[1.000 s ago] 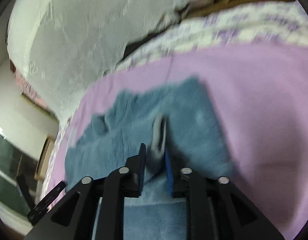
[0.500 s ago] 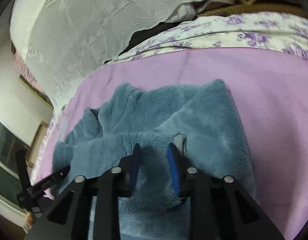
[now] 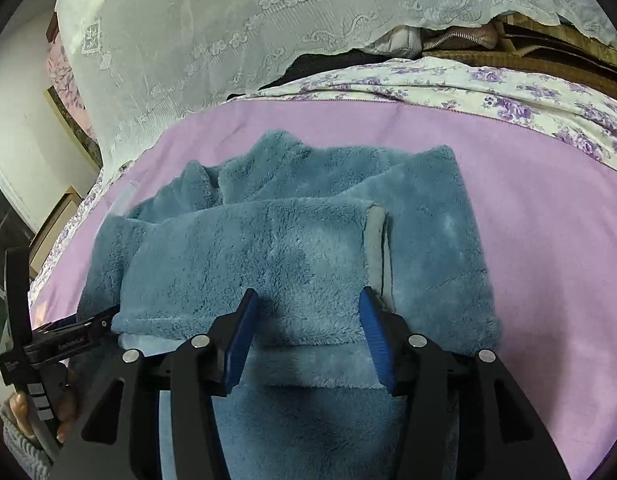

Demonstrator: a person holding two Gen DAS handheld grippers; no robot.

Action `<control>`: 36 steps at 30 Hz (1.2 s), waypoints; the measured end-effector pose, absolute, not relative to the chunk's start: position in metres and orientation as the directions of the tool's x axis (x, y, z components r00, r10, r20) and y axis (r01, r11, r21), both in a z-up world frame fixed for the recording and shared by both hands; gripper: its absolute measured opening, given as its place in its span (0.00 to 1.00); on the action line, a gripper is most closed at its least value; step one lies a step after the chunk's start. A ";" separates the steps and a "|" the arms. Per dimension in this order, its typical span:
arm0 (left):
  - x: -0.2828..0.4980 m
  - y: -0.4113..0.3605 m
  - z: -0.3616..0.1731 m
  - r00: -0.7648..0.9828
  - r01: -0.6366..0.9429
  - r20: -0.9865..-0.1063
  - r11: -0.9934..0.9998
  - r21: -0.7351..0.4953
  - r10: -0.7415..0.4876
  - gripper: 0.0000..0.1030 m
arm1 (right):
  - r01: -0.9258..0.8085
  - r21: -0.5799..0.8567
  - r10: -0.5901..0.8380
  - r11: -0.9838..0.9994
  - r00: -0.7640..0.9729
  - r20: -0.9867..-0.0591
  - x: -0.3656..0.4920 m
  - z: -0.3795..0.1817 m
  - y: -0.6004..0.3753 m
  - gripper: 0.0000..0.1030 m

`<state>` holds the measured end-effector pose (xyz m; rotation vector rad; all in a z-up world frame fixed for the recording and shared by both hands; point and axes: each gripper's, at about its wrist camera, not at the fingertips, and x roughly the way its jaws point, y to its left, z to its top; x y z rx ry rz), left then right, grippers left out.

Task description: Fold small clothes

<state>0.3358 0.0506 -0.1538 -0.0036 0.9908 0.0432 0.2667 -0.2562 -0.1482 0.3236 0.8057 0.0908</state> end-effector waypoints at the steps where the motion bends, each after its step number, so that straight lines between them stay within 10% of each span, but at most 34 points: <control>1: 0.333 0.050 -0.154 0.554 -0.037 -0.832 0.999 0.022 0.039 0.96 | 0.037 0.322 0.204 0.946 0.706 -0.679 0.263 -0.145 -0.257 0.51; 24: 0.169 0.034 -0.160 0.625 0.059 -0.781 0.996 0.069 0.017 0.96 | 0.001 0.248 0.180 0.969 0.689 -0.702 0.129 -0.153 -0.253 0.58; 36: 0.101 0.065 -0.154 0.616 0.117 -0.771 0.987 -0.111 -0.160 0.96 | 0.027 0.315 0.195 0.949 0.734 -0.650 0.054 -0.147 -0.284 0.59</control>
